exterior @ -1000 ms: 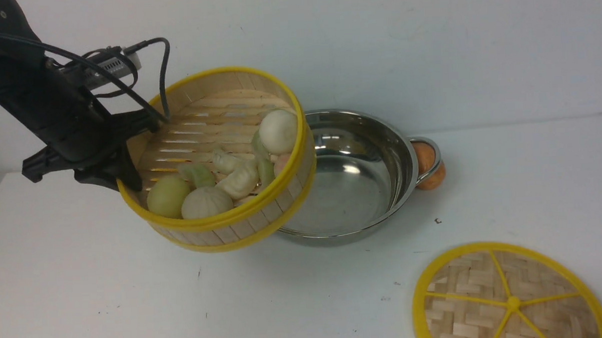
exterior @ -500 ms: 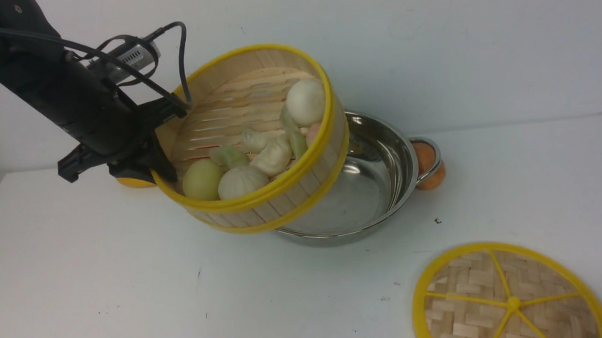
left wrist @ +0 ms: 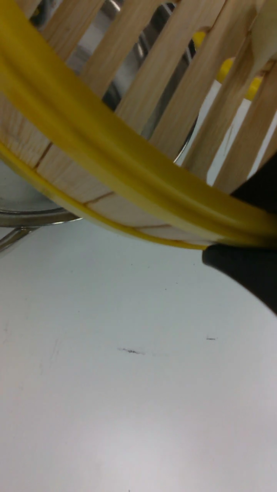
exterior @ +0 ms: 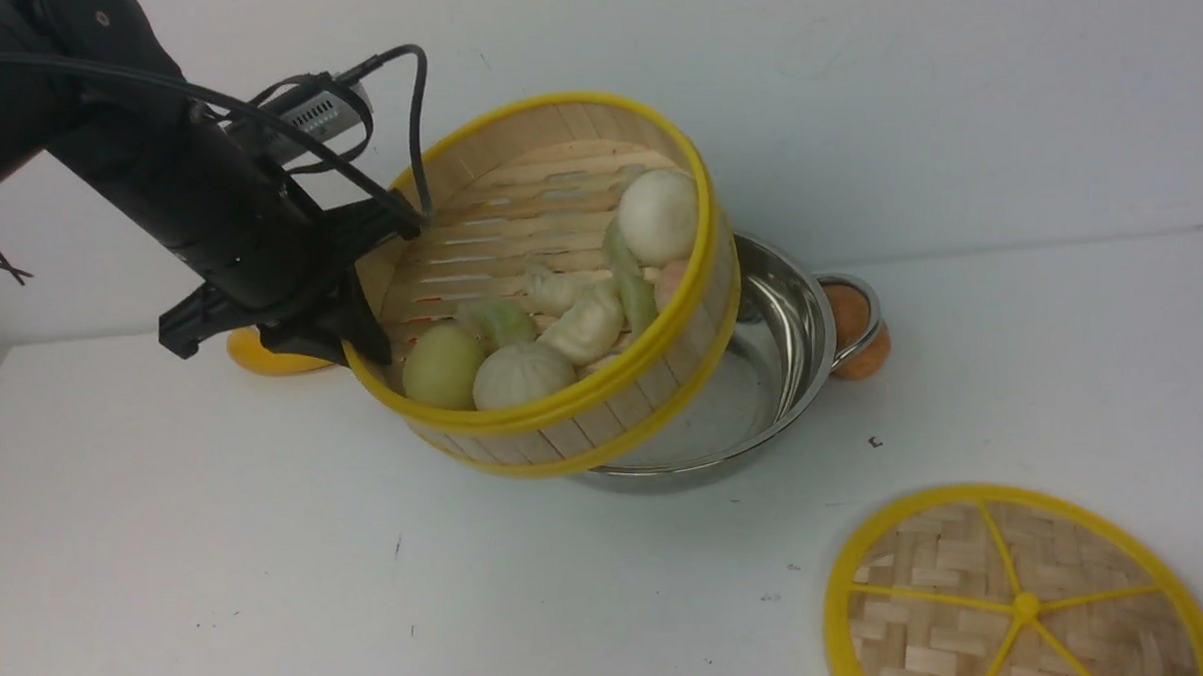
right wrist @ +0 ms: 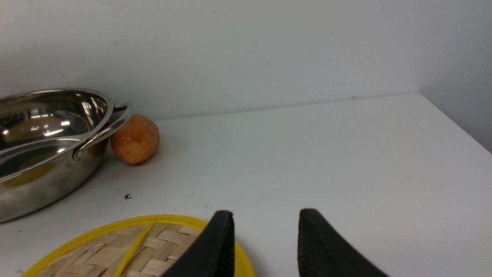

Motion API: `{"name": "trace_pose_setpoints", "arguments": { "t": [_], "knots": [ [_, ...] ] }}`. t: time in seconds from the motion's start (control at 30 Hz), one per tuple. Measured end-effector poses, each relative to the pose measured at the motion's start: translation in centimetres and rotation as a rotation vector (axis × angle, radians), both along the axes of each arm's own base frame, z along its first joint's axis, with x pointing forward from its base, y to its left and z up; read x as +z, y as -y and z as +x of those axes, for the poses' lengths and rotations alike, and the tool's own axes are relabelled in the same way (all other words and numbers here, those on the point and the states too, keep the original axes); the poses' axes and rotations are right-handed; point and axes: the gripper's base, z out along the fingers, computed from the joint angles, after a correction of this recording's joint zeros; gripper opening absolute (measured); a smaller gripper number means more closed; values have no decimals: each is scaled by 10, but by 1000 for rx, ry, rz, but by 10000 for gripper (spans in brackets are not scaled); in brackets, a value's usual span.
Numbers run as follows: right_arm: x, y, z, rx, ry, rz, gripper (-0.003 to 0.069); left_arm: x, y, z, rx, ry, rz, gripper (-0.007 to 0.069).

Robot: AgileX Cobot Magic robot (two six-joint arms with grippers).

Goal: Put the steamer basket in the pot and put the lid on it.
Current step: Use the left arm to put the steamer into the iron steamer pot in the middle

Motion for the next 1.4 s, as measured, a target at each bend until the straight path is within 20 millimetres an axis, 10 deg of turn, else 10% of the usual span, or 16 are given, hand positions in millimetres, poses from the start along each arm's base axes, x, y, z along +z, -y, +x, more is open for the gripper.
{"name": "trace_pose_setpoints", "arguments": {
  "t": [0.43,0.83,1.4],
  "knots": [
    [0,0,0,0,0,1,249,12,-2,18,26,155,61,28],
    [0,0,0,0,0,3,249,-21,-5,25,-18,23,144,28],
    [0,0,0,0,0,3,249,-5,34,78,-97,160,166,28]
  ]
}}
